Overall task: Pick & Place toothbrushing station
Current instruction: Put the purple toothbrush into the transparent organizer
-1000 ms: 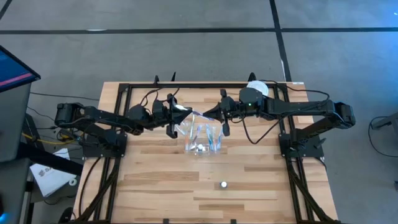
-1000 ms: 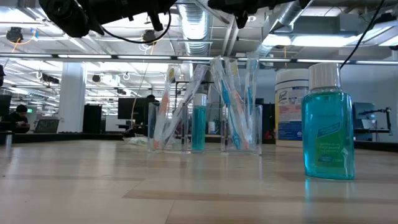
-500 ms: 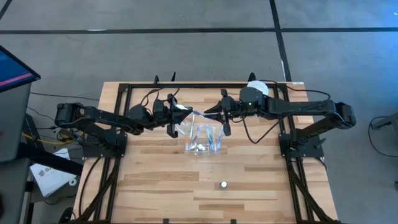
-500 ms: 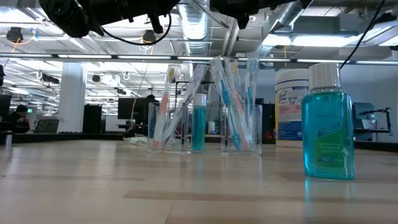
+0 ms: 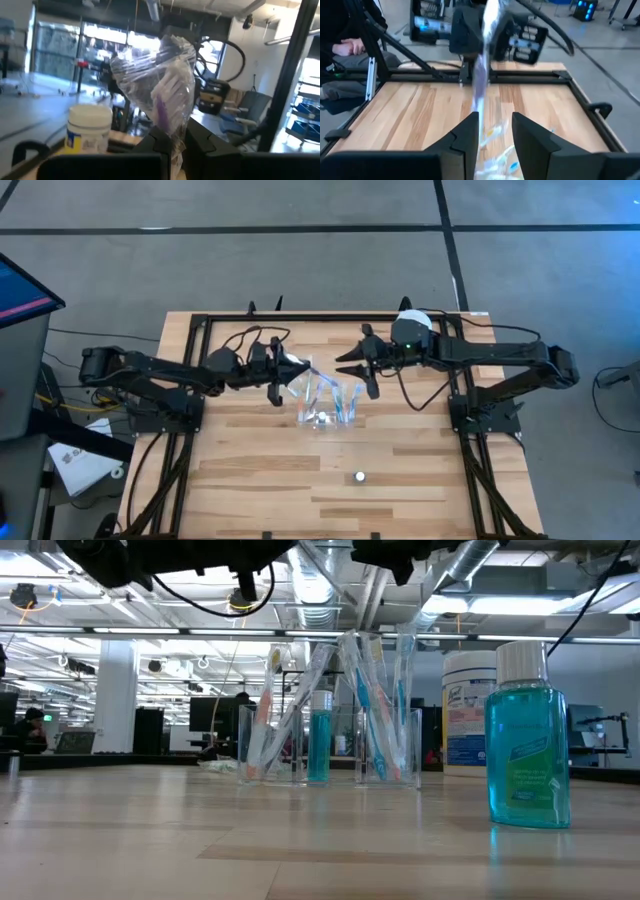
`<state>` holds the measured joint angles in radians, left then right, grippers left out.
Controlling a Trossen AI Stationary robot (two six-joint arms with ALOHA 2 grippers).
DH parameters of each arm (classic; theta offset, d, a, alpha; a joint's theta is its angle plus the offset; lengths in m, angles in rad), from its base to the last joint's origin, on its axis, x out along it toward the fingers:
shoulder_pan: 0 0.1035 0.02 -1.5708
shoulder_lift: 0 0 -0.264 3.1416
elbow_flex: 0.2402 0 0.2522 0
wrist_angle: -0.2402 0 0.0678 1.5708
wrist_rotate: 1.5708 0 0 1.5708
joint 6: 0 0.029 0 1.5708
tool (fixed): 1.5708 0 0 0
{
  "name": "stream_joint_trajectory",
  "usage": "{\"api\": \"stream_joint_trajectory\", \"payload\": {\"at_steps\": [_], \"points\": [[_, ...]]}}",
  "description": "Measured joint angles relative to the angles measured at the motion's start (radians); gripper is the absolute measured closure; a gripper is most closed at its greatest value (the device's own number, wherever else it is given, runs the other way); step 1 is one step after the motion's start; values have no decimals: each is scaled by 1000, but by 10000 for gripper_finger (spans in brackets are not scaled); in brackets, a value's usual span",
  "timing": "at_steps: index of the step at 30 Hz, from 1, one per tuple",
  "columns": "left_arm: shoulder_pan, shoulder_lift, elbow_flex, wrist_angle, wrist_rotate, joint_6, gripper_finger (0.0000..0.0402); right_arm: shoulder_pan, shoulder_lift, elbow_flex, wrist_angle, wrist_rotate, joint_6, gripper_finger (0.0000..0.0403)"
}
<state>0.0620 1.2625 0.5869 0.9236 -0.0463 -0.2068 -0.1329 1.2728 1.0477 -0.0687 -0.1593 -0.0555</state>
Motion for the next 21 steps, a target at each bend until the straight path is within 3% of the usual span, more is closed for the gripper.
{"api": "stream_joint_trajectory", "payload": {"at_steps": [9,21], "points": [[-42,-99,0,-305,0,-45,393,0,-19,0,-87,0,3,295],[-56,-99,0,-450,-6,-90,392,0,-19,0,-159,0,3,295]]}}
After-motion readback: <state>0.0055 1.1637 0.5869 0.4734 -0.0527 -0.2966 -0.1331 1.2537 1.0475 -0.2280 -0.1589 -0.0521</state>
